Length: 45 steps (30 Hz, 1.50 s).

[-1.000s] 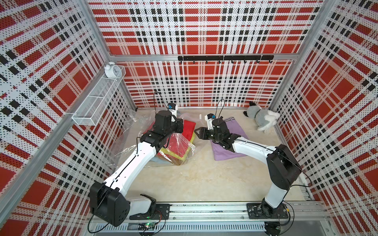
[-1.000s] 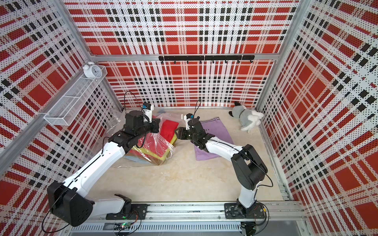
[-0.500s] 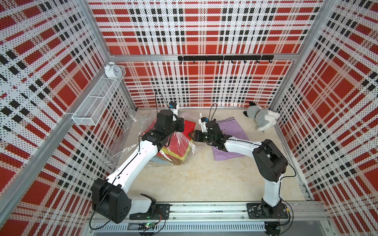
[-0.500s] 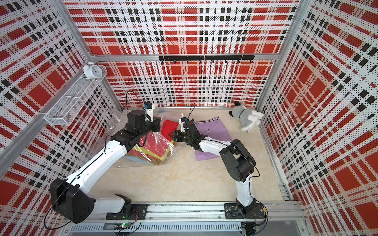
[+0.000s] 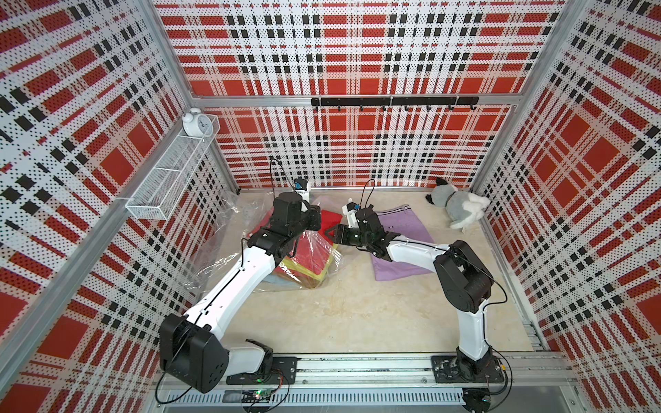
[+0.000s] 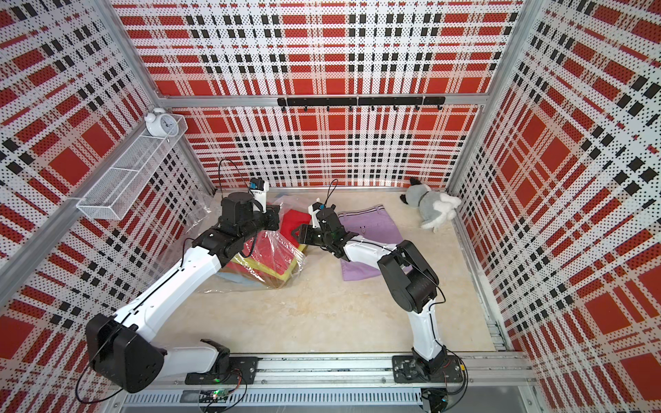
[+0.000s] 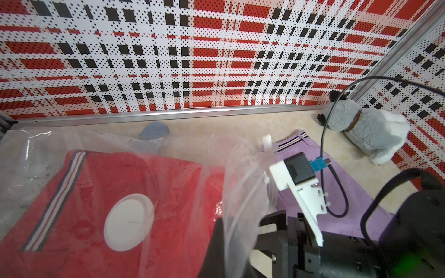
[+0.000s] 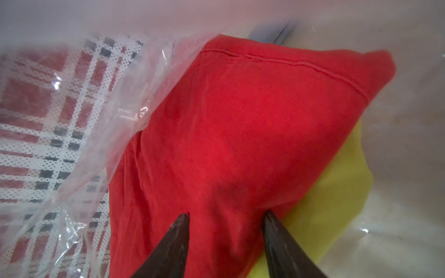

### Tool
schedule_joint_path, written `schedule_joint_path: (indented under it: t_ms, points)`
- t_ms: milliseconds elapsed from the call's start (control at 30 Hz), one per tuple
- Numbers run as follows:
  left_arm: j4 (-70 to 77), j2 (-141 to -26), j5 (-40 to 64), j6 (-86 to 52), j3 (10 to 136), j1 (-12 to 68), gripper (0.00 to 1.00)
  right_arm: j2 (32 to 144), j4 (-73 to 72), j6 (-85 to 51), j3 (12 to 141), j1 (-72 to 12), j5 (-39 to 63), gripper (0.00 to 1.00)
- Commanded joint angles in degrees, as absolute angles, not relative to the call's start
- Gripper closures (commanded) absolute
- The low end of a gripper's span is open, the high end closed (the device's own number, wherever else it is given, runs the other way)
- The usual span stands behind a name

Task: Take the trousers out of the vacuum bag
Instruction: Take out the trousers from the vacuum bag.

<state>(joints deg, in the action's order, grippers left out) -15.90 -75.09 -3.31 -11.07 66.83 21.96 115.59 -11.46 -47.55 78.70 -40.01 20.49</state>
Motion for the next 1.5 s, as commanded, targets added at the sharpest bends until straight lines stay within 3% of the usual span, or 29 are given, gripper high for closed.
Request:
schedule_joint_path:
  t_ms: [0, 467, 933, 1000, 1200, 1267, 1467]
  points:
    - [-12.2, -72.6, -4.8, -10.6, 65.9, 21.4, 1.0, 117.1, -9.7, -47.9, 80.5, -40.4, 21.9, 0.47]
    - [-11.5, -71.9, -3.7, -10.8, 64.4, 19.3, 1.0, 116.7, -5.9, -48.2, 78.6, -40.4, 20.5, 0.47]
    - [-11.2, -71.0, -3.6, -11.1, 63.1, 18.6, 1.0, 120.2, -5.3, -47.1, 87.1, -41.3, 24.3, 0.48]
    - [-11.2, -70.8, -3.7, -11.1, 62.9, 18.5, 1.0, 120.3, -5.1, -46.9, 87.6, -41.3, 24.3, 0.55]
    - [-11.1, -70.5, -3.6, -11.3, 62.8, 17.8, 1.0, 117.4, -3.4, -45.4, 86.0, -41.3, 22.8, 0.94]
    - [-11.1, -70.4, -3.7, -11.5, 62.8, 17.7, 1.0, 115.4, -2.3, -44.3, 84.9, -41.3, 21.2, 0.99]
    - [-10.7, -70.5, -3.6, -11.6, 62.8, 17.5, 1.0, 111.3, 6.1, -38.9, 87.4, -41.3, 17.6, 1.0]
